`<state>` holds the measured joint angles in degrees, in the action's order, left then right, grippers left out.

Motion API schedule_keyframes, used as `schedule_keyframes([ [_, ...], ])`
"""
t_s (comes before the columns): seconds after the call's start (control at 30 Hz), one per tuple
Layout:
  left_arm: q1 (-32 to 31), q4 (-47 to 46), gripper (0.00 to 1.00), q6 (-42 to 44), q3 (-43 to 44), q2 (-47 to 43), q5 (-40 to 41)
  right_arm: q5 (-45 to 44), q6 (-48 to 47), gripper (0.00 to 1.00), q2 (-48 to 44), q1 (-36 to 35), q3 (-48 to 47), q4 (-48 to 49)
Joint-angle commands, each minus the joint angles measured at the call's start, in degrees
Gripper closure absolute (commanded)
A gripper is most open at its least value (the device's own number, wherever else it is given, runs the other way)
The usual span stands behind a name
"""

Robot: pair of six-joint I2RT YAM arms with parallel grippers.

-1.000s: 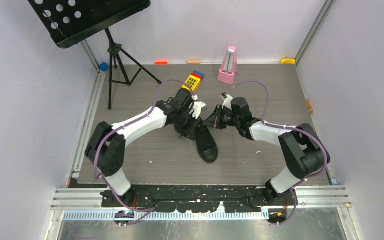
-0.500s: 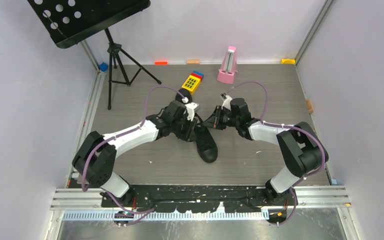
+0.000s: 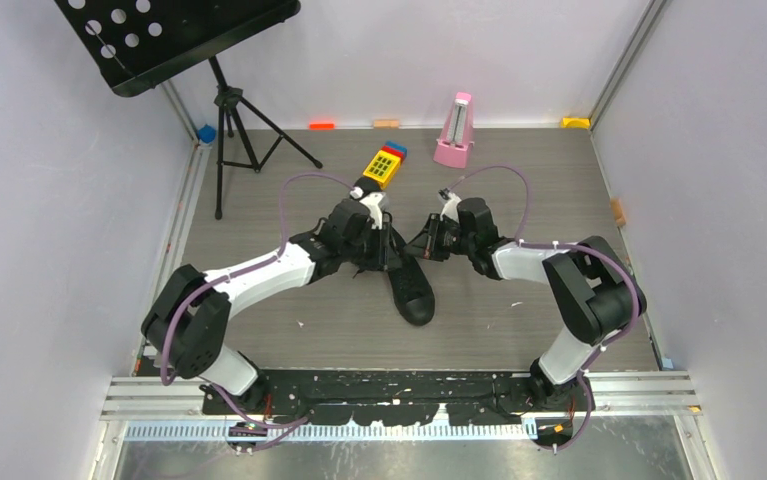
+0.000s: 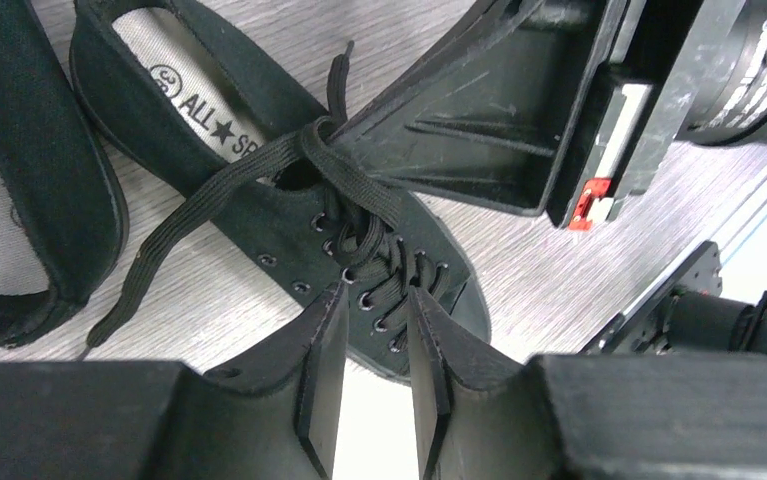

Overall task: Tie the shoes
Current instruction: Wrap the shoelace around the shoelace.

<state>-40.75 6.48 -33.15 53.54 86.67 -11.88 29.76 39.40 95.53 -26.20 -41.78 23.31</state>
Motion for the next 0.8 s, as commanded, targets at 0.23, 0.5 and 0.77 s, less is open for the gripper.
schedule_keyframes([
  [0.23, -1.33, -7.41, 0.71, -14.16, -3.93, -3.18, 5.93, 1.33, 0.54, 1.0, 1.23, -0.44, -0.37, 5.28],
  [0.5, -2.49, -2.62, 0.48, -14.57, -8.75, -14.23, 12.9, 1.71, 1.12, 1.0, 1.49, -0.44, 0.42, 7.24],
  [0.77, 0.78, -13.87, 0.17, -19.61, -20.99, -24.73, 10.64, 1.96, 1.58, 1.0, 1.67, -0.44, 0.73, 8.43],
])
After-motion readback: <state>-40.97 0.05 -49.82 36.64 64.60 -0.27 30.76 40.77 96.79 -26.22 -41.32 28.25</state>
